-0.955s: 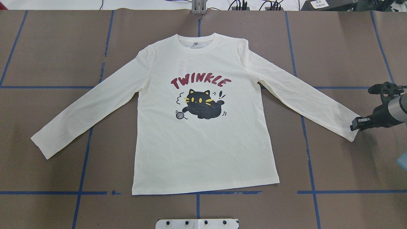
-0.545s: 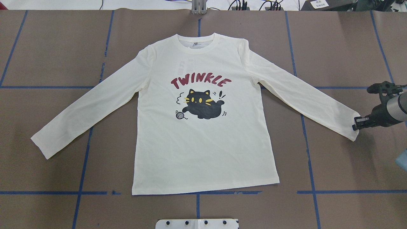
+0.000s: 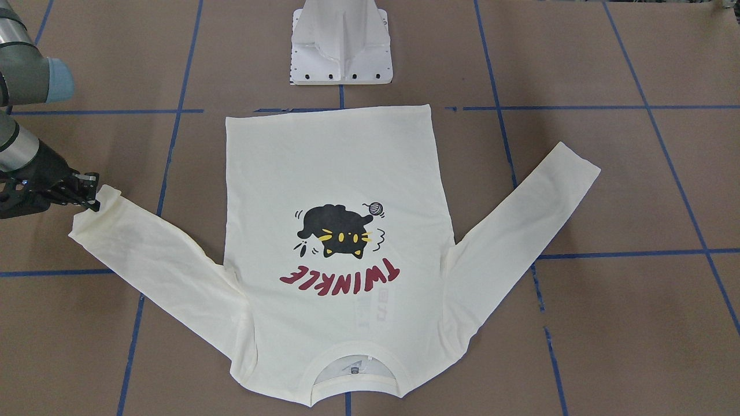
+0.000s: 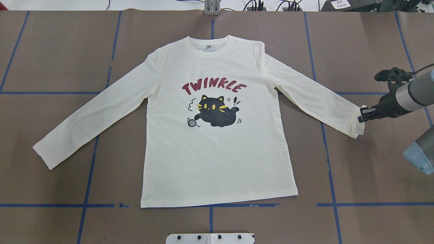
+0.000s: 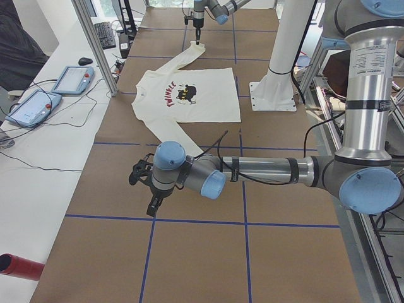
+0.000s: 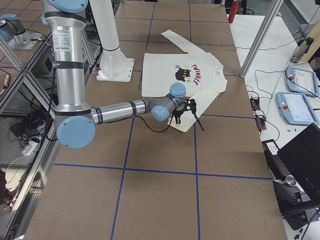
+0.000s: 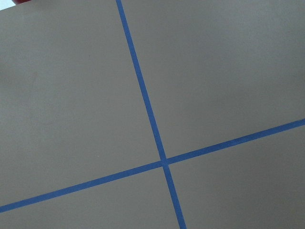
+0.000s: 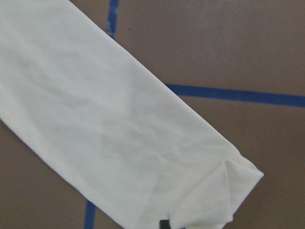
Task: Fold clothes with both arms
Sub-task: 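Lift the sleeve with the right gripper and fold it across the shirt body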
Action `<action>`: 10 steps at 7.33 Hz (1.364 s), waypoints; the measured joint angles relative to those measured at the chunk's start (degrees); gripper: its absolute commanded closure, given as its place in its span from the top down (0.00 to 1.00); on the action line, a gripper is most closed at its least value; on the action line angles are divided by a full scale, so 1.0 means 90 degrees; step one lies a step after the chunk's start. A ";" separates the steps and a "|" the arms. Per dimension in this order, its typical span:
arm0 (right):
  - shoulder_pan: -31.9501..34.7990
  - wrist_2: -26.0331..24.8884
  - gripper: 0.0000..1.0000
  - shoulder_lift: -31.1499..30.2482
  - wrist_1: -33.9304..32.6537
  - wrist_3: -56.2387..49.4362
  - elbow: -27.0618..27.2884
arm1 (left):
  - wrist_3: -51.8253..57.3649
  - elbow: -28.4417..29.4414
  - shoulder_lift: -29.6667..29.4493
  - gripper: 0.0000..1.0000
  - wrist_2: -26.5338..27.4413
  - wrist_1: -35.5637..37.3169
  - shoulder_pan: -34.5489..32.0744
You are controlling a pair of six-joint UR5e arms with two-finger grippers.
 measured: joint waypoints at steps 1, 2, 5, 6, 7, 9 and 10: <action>0.0027 0.0040 0.00 0.0519 -0.0268 0.0125 0.0047 | 0.0000 0.0000 -0.0009 1.00 0.0000 0.0007 0.0000; 0.0048 0.0060 0.00 0.1194 -0.0474 0.0476 -0.0049 | 0.0000 -0.0003 -0.0017 1.00 0.0000 0.0016 0.0000; 0.0038 0.0085 0.00 0.3633 -0.0630 0.1354 -0.1557 | 0.0000 0.0016 -0.0050 1.00 0.0006 0.0038 0.0000; 0.0013 0.0105 0.00 0.4493 -0.0591 0.1467 -0.2195 | 0.0000 0.0039 -0.0057 1.00 0.0011 0.0034 0.0000; -0.0102 0.0071 0.00 0.5252 -0.0447 0.1539 -0.2783 | 0.0000 0.0060 -0.0059 1.00 0.0016 0.0026 0.0000; -0.1050 -0.0975 0.00 0.6511 0.0022 0.1735 -0.3990 | -0.0007 0.0081 -0.0065 1.00 0.0019 0.0029 0.0000; -0.1713 -0.1834 0.00 0.6803 0.0260 0.1814 -0.4434 | -0.0009 0.0090 -0.0069 1.00 0.0025 0.0032 0.0000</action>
